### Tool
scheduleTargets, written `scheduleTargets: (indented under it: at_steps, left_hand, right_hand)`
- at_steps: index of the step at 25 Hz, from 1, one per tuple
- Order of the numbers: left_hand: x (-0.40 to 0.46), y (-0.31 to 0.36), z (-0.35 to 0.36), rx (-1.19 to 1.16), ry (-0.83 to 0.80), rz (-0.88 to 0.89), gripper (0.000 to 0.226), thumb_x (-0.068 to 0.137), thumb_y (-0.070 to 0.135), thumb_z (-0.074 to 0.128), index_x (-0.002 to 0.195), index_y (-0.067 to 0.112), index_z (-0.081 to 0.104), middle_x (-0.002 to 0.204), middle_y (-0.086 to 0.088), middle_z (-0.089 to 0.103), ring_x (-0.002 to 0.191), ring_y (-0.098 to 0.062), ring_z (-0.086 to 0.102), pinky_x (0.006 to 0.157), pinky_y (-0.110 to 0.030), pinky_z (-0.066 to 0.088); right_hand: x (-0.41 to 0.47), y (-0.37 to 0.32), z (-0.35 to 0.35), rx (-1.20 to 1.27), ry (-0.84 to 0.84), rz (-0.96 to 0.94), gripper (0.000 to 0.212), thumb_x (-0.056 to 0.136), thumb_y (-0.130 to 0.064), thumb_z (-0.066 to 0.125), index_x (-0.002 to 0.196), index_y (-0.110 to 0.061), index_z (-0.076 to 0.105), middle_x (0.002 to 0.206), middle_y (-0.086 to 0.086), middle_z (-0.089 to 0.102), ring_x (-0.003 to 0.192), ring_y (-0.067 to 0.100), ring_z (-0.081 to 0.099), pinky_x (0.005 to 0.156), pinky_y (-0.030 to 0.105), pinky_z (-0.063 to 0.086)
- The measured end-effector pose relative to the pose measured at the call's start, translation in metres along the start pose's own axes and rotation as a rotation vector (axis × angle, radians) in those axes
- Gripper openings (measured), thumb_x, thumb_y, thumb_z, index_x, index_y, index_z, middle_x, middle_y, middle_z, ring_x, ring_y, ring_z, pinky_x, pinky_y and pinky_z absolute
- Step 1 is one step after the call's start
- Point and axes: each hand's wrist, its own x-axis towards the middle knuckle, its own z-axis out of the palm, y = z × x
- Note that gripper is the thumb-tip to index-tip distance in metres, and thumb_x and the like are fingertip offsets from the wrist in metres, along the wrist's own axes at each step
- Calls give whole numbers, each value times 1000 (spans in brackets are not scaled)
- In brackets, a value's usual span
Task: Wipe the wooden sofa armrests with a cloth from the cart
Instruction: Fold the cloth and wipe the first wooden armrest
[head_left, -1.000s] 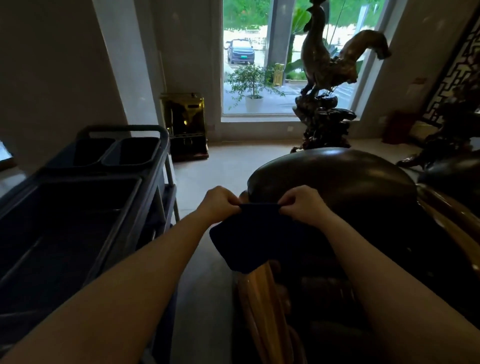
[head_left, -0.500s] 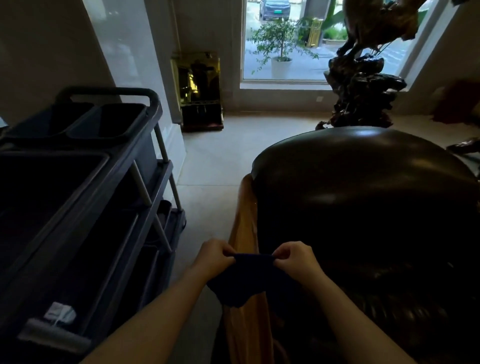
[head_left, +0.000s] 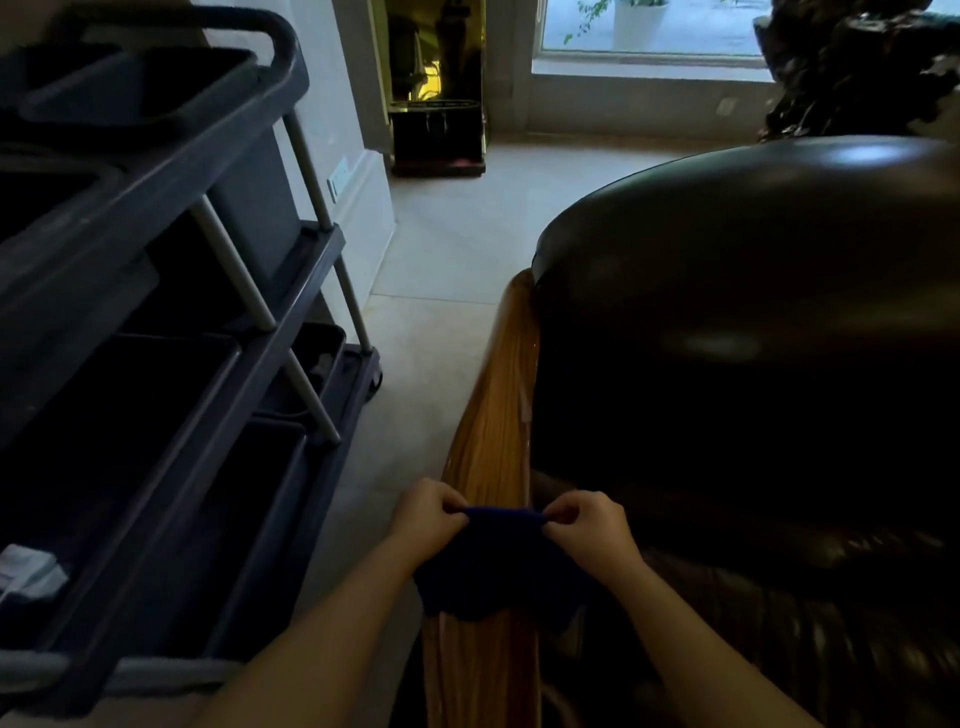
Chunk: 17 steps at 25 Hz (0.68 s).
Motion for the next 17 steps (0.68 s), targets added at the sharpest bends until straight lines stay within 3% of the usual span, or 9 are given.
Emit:
scheduleTargets:
  at_steps: [8, 11, 13, 15, 17]
  left_hand:
    - [42, -17, 38, -56, 332, 157, 14, 84, 12, 58, 94, 18, 65, 95, 3, 56, 83, -9, 55, 70, -18, 41]
    - [28, -37, 66, -73, 387, 216, 14, 86, 13, 55, 94, 24, 59, 95, 8, 52, 85, -6, 55, 71, -15, 45]
    - [20, -45, 78, -14, 486, 265, 21, 86, 15, 51, 104, 25, 55, 106, 7, 51, 98, -11, 56, 83, -22, 49]
    - [17, -51, 90, 183, 577, 345, 42, 90, 19, 43, 132, 21, 41, 135, -2, 41, 126, -22, 42, 104, -39, 40]
    - [15, -57, 100, 422, 494, 476, 54, 94, 27, 30, 145, 19, 14, 154, -6, 16, 142, -23, 11, 115, -49, 21]
  right_hand:
    - [31, 20, 41, 76, 241, -39, 22, 83, -17, 63, 103, -24, 59, 97, -12, 54, 84, -2, 51, 69, 10, 38]
    - [17, 35, 72, 55, 334, -19, 31, 84, -21, 60, 113, -27, 53, 108, -10, 54, 101, 4, 50, 77, 11, 35]
    - [10, 39, 90, 24, 403, 0, 40, 84, -30, 58, 123, -30, 47, 124, -9, 49, 118, 11, 45, 93, 20, 36]
    - [7, 38, 102, -26, 346, -41, 60, 85, -48, 51, 139, -35, 27, 150, -11, 19, 139, 15, 17, 112, 39, 20]
    - [12, 42, 104, -32, 231, -126, 70, 86, -58, 39, 141, -45, -2, 150, -14, -16, 142, 15, -7, 115, 42, 7]
